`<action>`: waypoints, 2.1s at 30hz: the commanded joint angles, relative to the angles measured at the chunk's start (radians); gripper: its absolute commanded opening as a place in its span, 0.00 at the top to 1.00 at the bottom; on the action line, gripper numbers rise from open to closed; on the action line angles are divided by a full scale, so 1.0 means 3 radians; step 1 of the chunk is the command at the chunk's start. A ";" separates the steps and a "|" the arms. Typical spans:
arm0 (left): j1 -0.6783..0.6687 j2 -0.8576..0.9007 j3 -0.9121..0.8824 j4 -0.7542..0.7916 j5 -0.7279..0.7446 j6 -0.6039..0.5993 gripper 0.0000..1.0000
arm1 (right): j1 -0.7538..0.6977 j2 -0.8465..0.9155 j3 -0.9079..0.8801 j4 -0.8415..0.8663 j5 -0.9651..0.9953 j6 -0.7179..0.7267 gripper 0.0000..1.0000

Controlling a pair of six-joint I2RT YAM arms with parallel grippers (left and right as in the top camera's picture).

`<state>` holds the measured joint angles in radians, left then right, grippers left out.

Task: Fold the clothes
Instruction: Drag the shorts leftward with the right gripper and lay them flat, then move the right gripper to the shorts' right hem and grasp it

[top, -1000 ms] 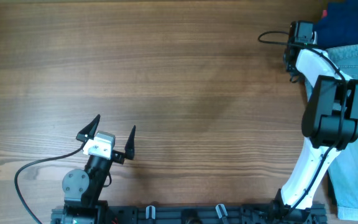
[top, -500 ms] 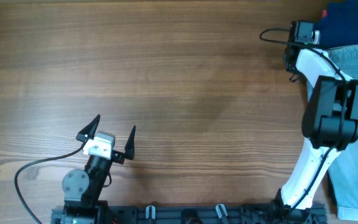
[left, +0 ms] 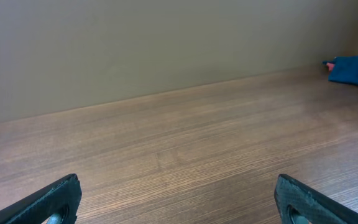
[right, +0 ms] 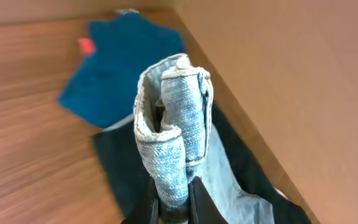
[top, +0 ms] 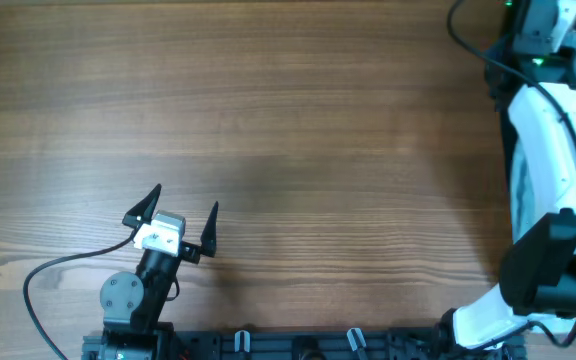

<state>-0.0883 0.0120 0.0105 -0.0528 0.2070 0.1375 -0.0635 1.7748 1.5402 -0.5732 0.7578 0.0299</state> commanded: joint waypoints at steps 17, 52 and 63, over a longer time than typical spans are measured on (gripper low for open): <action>0.0020 -0.0031 -0.0017 -0.0014 0.0031 0.0042 0.00 | 0.2160 0.0904 0.0055 0.1554 -0.3019 0.1582 0.96; 0.0020 -0.0031 -0.0017 -0.0014 0.0031 0.0042 0.00 | 0.1273 -0.0273 0.0402 -0.1377 -0.3106 0.0947 0.00; 0.0020 -0.0031 -0.0017 -0.0014 0.0031 0.0042 0.00 | 0.0074 -0.0242 -0.0890 -0.1373 -0.3568 0.0669 0.00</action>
<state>-0.0883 0.0120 0.0105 -0.0528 0.2070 0.1375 -0.0189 1.6943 1.3518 -1.0313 -0.2039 0.2813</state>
